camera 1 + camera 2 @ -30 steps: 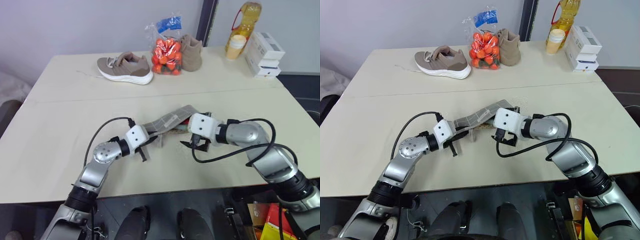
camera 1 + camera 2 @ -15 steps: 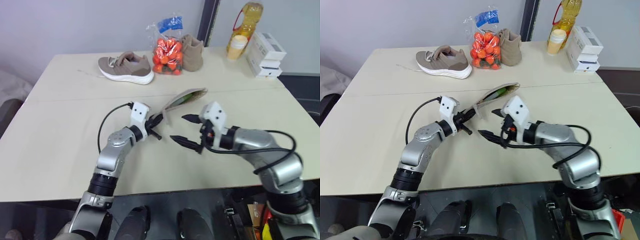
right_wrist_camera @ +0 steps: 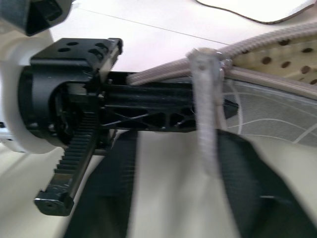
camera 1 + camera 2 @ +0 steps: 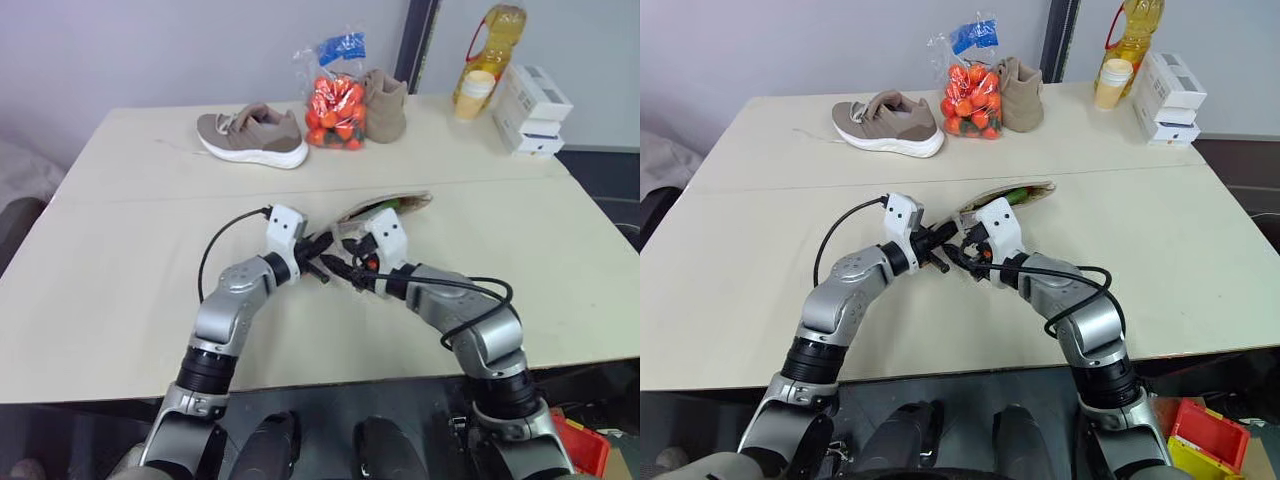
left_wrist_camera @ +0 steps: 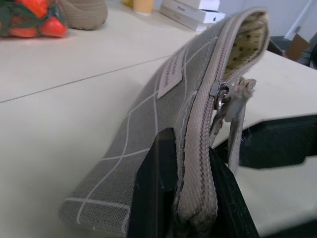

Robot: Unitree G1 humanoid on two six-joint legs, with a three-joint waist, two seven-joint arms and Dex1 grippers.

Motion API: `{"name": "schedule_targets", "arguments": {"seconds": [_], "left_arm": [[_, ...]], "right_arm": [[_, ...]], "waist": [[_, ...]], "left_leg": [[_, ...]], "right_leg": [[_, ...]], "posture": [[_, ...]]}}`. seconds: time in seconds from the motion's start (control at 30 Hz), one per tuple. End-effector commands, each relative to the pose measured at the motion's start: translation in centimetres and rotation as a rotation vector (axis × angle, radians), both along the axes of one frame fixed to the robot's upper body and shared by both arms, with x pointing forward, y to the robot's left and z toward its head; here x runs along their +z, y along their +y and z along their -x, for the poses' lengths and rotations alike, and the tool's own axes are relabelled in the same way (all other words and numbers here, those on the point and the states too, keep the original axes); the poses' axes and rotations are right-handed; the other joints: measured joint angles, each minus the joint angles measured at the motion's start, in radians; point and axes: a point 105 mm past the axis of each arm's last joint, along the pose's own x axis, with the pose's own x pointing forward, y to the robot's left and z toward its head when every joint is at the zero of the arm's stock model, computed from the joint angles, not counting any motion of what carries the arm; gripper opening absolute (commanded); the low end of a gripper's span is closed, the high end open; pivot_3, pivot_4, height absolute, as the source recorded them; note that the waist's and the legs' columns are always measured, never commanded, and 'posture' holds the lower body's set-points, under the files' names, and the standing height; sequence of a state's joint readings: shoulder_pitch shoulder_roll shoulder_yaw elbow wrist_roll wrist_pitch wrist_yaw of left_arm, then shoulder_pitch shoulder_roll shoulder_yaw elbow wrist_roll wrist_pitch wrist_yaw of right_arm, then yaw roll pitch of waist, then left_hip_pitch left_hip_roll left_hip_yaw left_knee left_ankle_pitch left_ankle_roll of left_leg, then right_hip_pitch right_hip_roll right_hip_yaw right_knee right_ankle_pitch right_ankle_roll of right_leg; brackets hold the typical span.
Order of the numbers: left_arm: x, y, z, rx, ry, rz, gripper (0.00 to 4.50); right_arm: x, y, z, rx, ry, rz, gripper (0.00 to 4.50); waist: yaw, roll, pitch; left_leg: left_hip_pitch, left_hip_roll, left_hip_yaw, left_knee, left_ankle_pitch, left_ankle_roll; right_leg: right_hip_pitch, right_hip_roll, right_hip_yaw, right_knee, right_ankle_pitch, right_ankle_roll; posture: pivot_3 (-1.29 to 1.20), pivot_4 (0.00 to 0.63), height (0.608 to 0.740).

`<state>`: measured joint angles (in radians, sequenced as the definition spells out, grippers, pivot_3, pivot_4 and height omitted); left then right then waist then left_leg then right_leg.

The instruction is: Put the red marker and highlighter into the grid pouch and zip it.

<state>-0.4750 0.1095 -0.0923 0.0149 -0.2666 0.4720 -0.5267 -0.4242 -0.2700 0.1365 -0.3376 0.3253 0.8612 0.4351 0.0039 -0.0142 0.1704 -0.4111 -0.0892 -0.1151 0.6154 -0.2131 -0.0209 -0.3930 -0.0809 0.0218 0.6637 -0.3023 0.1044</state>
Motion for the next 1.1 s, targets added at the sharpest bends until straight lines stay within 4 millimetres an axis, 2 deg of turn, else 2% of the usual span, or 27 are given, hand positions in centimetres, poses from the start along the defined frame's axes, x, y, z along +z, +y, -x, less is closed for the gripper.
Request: {"name": "schedule_targets", "arguments": {"seconds": [0.03,0.07,0.13,0.47,0.6,0.83,0.97,1.1], "left_arm": [[1.6,-0.5,0.5,-0.03,-0.054,0.029,0.0],[1.7,-0.4,0.4,-0.026,-0.055,0.028,0.0],[1.7,-0.2,0.3,-0.017,-0.057,0.028,0.0],[0.9,3.6,-0.9,0.05,-0.115,-0.088,0.0],[0.6,4.3,-1.1,0.057,-0.114,-0.098,0.0],[-0.8,7.1,-0.8,0.068,-0.172,-0.252,0.0],[-1.5,8.5,-0.7,0.083,-0.179,-0.302,0.0],[-2.1,9.2,-0.4,0.089,-0.164,-0.31,0.0]], "right_arm": [[1.9,-0.4,-0.7,-0.027,-0.07,-0.026,0.58],[2.0,-0.6,-0.7,-0.03,-0.073,-0.027,0.04],[2.3,-1.0,-0.9,-0.04,-0.082,-0.029,0.04],[4.9,-7.7,-1.6,-0.167,-0.179,0.08,0.04],[5.2,-8.8,-1.6,-0.181,-0.194,0.113,0.04],[5.9,-11.7,-1.9,-0.265,-0.231,0.186,0.04],[5.4,-13.8,-2.3,-0.33,-0.217,0.26,0.04],[4.1,-14.3,-2.1,-0.314,-0.196,0.314,0.04]], "waist": [[0.0,0.0,0.0],[0.0,0.0,0.0],[0.001,0.0,0.0],[-0.004,0.0,0.0],[-0.006,0.0,0.0],[-0.018,0.0,0.0],[-0.015,0.0,0.0],[-0.016,0.0,0.0]], "left_leg": [[0.0,0.0,0.0,0.0,0.0,0.0],[0.0,0.0,0.0,0.0,0.0,0.0],[0.0,0.0,0.0,0.0,0.0,0.0],[0.0,0.0,0.0,-0.001,0.0,0.0],[0.0,0.0,0.0,0.0,0.0,0.0],[0.0,0.0,0.001,-0.001,0.0,0.0],[0.0,0.0,0.001,-0.001,0.0,0.0],[0.0,0.0,0.001,-0.001,0.0,0.0]], "right_leg": [[0.0,0.0,0.0,0.0,0.0,0.0],[0.0,0.0,0.0,0.0,0.0,0.0],[0.0,0.0,0.0,0.0,0.0,0.0],[0.0,0.0,0.0,0.0,0.0,0.0],[0.0,0.0,0.0,0.0,0.0,0.0],[0.0,0.0,0.0,0.0,0.0,0.0],[0.0,-0.001,0.0,0.0,0.0,0.0],[0.0,-0.001,0.001,0.0,0.0,0.0]], "posture": [[0.0,0.15,0.74],[0.0,0.15,0.74],[0.0,0.15,0.74],[0.0,0.15,0.74],[0.0,0.15,0.74],[0.0,0.15,0.74],[0.0,0.15,0.74],[0.0,0.15,0.74]]}}
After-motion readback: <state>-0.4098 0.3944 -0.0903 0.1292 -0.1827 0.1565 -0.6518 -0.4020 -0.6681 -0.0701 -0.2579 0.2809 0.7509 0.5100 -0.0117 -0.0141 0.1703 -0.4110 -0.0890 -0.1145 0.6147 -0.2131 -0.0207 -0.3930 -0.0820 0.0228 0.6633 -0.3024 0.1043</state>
